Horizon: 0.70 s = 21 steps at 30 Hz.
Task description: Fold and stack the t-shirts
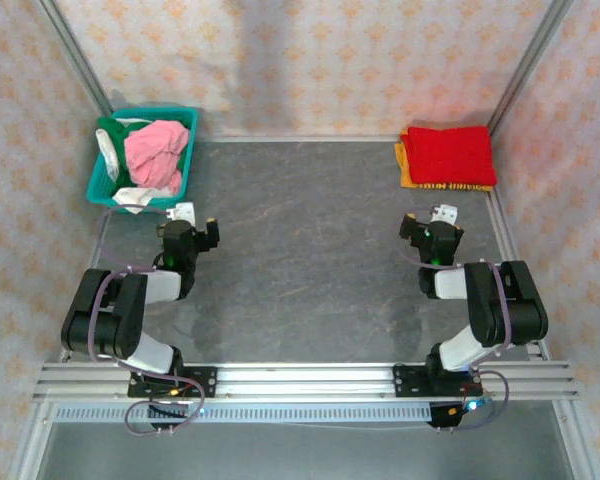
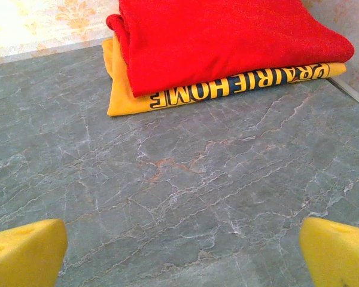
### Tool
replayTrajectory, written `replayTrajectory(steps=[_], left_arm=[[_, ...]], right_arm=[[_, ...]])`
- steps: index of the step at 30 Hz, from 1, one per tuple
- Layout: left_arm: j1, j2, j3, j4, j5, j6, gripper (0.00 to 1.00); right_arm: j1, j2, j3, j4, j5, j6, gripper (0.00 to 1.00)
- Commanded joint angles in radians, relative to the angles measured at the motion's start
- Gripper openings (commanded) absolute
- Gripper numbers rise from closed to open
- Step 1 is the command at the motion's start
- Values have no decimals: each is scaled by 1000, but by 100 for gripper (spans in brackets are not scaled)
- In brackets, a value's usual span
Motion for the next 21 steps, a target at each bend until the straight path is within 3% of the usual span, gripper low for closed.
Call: replayTrajectory(steps=[1,18,19,21], left_arm=[[0,0,18,2,5,12,100],[1,0,18,4,4,12,100],[-5,-5,18,12,-22,13,100],[-61,-132,57,-154,-167,17,100]], right_arm=[[-7,-4,5,3,-13,3,99],[-17,-6,3,6,-33,7,99],[-17,-15,2,7,-39,5,99],[6,-115,17,-105,-32,-22,99]])
